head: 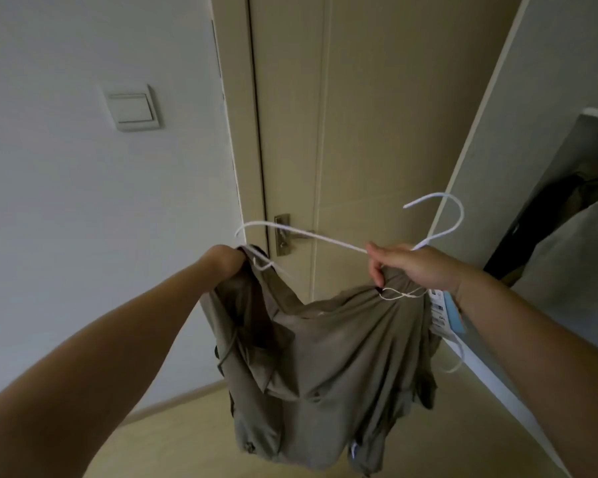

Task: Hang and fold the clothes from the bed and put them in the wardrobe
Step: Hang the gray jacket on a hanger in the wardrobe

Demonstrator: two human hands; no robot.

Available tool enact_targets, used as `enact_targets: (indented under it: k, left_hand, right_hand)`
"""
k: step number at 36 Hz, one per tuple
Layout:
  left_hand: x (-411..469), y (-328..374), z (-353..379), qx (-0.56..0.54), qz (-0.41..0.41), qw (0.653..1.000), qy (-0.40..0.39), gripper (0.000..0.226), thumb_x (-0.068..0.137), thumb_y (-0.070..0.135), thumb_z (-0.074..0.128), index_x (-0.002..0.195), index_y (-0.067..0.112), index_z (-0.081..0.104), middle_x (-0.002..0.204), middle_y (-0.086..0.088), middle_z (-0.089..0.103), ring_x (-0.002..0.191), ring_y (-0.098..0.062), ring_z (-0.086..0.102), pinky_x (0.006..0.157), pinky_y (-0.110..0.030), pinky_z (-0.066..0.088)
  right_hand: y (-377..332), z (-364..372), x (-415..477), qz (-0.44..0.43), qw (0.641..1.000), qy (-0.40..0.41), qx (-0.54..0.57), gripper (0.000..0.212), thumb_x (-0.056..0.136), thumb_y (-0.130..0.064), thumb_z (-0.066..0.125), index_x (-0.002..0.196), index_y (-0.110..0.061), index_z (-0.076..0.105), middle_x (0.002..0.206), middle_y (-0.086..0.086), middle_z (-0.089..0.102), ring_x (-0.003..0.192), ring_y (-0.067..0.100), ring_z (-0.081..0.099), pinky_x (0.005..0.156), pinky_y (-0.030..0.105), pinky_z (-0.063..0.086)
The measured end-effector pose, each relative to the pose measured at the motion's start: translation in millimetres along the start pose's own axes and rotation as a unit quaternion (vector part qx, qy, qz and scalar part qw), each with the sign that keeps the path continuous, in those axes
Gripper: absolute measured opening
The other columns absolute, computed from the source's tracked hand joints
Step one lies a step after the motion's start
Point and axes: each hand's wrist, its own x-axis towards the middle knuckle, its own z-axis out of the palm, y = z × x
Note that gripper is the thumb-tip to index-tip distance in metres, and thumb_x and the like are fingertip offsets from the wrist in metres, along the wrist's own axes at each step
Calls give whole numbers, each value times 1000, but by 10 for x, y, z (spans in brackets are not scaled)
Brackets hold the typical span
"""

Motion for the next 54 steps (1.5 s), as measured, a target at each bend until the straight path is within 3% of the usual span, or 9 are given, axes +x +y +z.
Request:
enact_targets:
  k: [6,10,18,30,36,41,46,49,54]
  left_hand:
    - [312,-159,48,121,-6,988,-94,44,107,26,39,139,-2,51,141,-20,52,129,-34,49,110,-36,34]
    - [519,-243,98,110,16,982,-152,42,105,27,47,136,0,55,138,-22,53,125,-35,51,111,-41,36]
    - [603,271,156,71,87,956,-271,31,101,18,53,119,-4,66,120,-24,65,111,-39,63,98,-43,51]
    - [197,1198,688,153,275,904,-288,23,90,34,66,99,14,70,100,0,61,84,-13,57,58,-23,39]
    - [-145,1357,1236,1,380,878,-290,30,102,37,51,84,16,63,91,-5,68,85,-17,60,73,-26,41]
    - [-374,1548,1622,18,500,843,-197,44,104,36,48,64,19,55,63,13,47,58,0,45,63,-19,36]
    - [-420,1858,1887,79,633,768,-53,29,95,43,44,98,27,68,111,2,46,102,-16,35,92,-31,28]
    - [-372,2171,2017,128,642,742,-144,25,101,37,42,102,23,63,108,2,56,110,-18,48,115,-39,21]
    - [-304,2641,2238,50,676,713,-178,30,97,22,59,69,22,46,70,9,49,67,-13,52,65,-29,39]
  right_hand:
    - [27,13,203,-23,990,134,39,58,96,-53,30,58,-27,66,68,-16,65,70,-7,59,79,14,39]
    - [5,54,176,28,997,31,66,58,94,-56,32,58,-29,69,62,-14,63,58,-6,57,62,6,41]
    - [-37,273,122,223,961,-96,-131,62,96,-68,32,71,-33,76,87,-24,69,85,-3,61,94,25,41]
    - [206,180,-34,396,902,104,-138,62,100,-65,35,64,-39,78,112,-12,60,100,8,55,76,19,34]
    - [302,46,-221,388,893,227,18,63,99,-65,36,64,-33,78,109,-7,70,103,14,61,97,25,43]
    - [456,-52,-418,355,881,303,80,62,97,-66,42,61,-28,76,86,-6,75,90,15,67,75,20,45]
    - [658,-328,-597,312,878,341,122,58,92,-66,50,63,-24,76,89,4,77,85,18,70,86,29,52]
    - [815,-529,-680,286,881,342,160,52,93,-59,54,62,-25,78,85,0,77,78,10,69,81,24,48]
    - [1047,-1001,-841,238,891,327,206,10,90,-16,70,89,-10,77,105,18,73,97,27,65,102,42,48]
